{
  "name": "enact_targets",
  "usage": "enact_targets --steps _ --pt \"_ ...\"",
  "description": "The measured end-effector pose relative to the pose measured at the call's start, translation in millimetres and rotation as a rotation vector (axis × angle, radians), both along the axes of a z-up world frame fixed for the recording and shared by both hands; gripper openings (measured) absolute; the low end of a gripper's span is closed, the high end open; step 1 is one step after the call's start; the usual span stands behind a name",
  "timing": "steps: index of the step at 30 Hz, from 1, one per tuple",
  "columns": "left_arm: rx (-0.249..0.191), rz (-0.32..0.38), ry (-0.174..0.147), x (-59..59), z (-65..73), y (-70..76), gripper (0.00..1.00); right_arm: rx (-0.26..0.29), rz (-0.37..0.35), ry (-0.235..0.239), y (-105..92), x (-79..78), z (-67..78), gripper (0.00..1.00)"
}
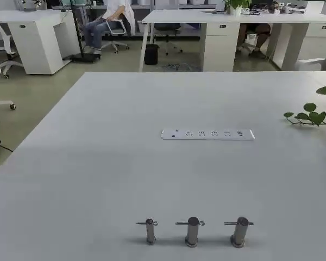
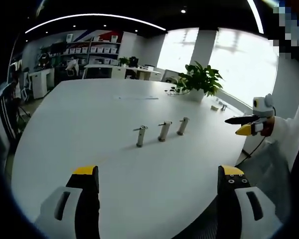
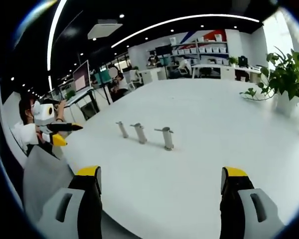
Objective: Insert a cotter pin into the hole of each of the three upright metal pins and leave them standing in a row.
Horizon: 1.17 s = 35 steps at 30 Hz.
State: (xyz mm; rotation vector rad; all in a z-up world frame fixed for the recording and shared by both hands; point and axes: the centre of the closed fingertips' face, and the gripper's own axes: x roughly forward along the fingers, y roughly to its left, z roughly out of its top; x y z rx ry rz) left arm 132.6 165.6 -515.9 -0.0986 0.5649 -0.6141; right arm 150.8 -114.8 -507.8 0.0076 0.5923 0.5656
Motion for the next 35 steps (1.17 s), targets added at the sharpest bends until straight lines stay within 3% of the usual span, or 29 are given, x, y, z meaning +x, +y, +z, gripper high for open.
enact_targets --steps 4,13,20,35 --pt "0.009 0.007 0.006 2.5 -1.3 2.1 0.99 -0.024 0.019 0.012 3.3 2.5 -0.1 0.98" --pt "0.044 0.013 -0.017 11.1 2.8 -1.2 0.98 -0.077 0.065 0.039 3.5 3.4 -3.9 0.98" --pt "0.051 0.031 -0.026 12.3 2.9 -3.3 0.98 -0.097 0.089 0.051 0.8 3.7 -8.4 0.97" --pt "0.080 0.071 -0.027 10.9 2.5 11.6 0.97 -0.105 0.129 0.077 10.7 1.9 -20.1 0.96"
